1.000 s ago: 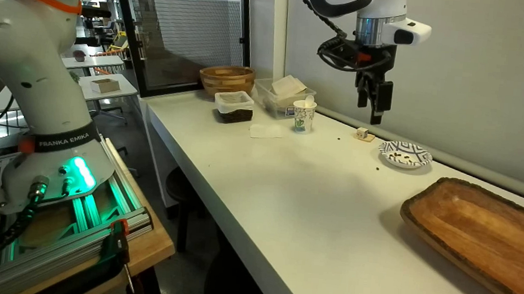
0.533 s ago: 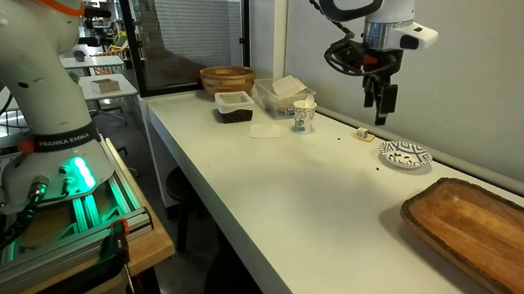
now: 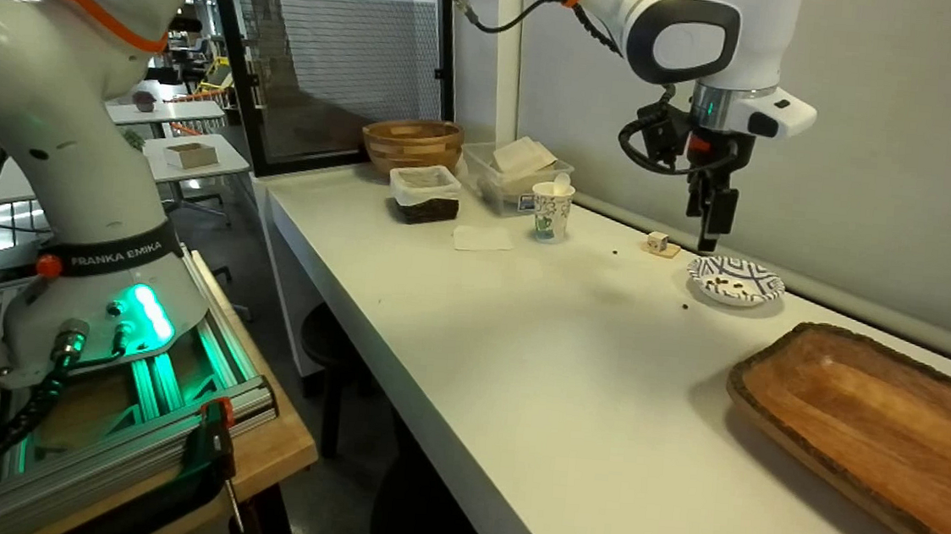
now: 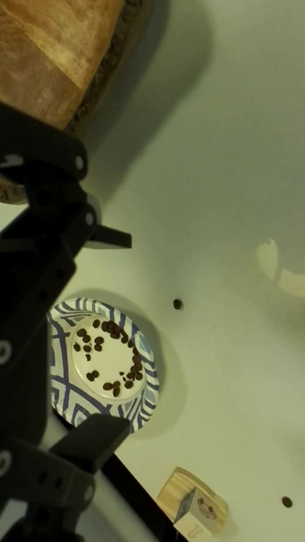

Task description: Move the bowl forwards.

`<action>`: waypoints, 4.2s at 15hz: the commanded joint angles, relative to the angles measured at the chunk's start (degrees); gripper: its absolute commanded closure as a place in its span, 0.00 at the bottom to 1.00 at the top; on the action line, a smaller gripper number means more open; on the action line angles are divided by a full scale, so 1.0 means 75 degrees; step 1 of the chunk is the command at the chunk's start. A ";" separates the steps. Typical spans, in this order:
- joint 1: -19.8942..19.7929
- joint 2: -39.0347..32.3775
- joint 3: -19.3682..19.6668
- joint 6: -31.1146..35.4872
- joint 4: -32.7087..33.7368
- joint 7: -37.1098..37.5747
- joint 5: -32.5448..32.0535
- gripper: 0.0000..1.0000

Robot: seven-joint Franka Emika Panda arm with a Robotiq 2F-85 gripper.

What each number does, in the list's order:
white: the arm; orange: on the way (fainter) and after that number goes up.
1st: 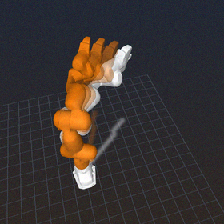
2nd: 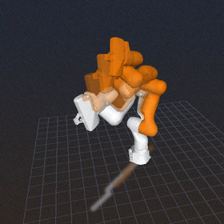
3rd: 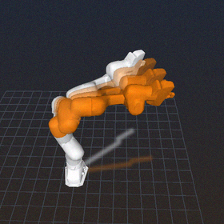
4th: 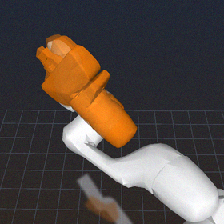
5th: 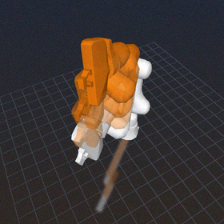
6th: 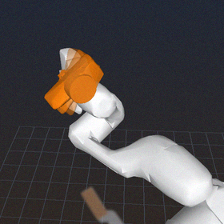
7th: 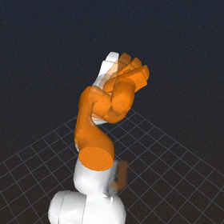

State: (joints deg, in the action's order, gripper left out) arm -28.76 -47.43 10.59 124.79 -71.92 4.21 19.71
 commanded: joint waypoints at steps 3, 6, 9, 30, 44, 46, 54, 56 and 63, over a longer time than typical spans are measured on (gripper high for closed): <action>-0.0457 -0.1868 -0.0214 -0.0405 0.2432 0.0481 0.0322 0.00; -0.0596 -0.2522 -0.0258 -0.0425 0.3190 0.0611 0.0293 0.00; -0.0747 -0.3072 -0.0423 -0.0227 0.3848 0.0535 0.0359 0.00; -0.1042 -0.5210 -0.1500 -0.0035 0.6639 0.1150 -0.0056 0.45; -0.1175 -0.4711 -0.2004 -0.0584 0.6047 -0.0032 -0.0187 0.99; -0.1252 -0.4654 -0.2198 -0.1128 0.6053 -0.0858 -0.0203 0.99; -0.1151 -0.4442 -0.2048 -0.3119 0.6041 -0.3138 -0.0878 0.99; -0.0961 -0.4389 -0.1957 -0.3526 0.6040 -0.3475 -0.1133 0.99; -0.0227 -0.4460 -0.1631 -0.4178 0.6033 -0.4724 -0.1956 0.99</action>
State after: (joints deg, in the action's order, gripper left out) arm -32.43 -80.51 -3.44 95.66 -25.92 -26.98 8.16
